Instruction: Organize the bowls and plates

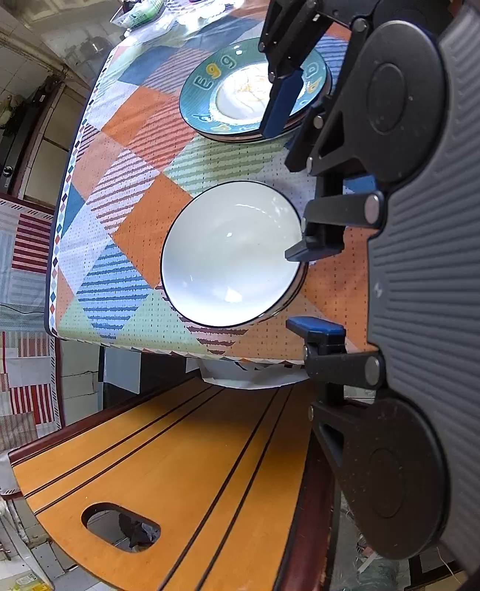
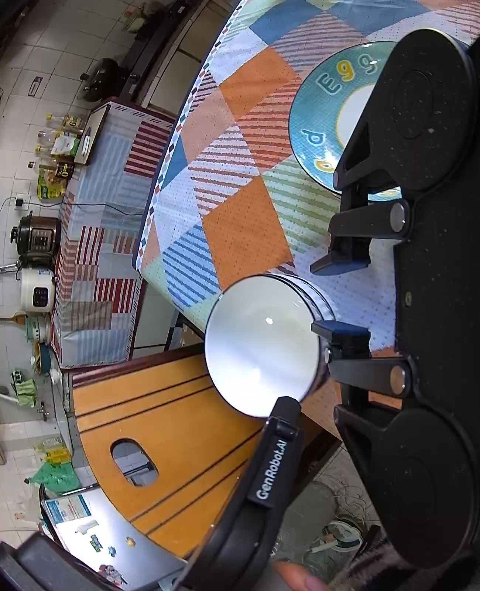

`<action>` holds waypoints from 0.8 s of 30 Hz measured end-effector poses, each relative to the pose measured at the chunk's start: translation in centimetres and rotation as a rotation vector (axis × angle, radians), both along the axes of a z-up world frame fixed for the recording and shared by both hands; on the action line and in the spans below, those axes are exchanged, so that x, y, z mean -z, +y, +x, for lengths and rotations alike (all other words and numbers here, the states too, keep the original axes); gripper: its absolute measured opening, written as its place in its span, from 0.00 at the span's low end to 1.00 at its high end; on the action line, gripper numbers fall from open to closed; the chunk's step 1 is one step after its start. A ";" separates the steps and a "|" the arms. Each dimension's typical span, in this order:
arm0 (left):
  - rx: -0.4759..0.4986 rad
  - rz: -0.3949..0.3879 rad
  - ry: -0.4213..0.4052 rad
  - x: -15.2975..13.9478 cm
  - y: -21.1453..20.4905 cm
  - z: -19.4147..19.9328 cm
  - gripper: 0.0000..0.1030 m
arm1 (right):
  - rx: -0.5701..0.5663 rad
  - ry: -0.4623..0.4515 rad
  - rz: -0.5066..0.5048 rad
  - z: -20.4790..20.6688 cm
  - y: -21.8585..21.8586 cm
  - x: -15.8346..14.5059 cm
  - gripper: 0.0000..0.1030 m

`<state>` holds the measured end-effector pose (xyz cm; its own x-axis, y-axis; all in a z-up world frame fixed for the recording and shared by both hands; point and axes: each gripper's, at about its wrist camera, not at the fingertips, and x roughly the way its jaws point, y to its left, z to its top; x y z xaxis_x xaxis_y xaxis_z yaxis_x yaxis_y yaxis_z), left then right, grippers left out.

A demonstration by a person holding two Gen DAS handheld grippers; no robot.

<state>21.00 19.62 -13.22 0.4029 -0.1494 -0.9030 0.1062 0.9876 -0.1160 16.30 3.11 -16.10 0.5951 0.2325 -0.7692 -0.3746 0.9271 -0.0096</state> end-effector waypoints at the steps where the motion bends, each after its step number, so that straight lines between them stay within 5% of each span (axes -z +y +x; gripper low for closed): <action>1: -0.001 -0.004 -0.009 -0.2 0.1 -0.4 0.31 | -0.008 0.000 -0.001 -0.4 0.0 0.0 0.34; 12: 0.029 -0.032 -0.072 -1.0 1.1 -2.9 0.39 | -0.078 0.009 -0.054 -3.5 0.6 1.8 0.60; 24: 0.028 -0.136 -0.089 -0.5 2.8 -1.5 0.50 | -0.147 -0.041 0.006 -4.2 1.2 5.2 0.74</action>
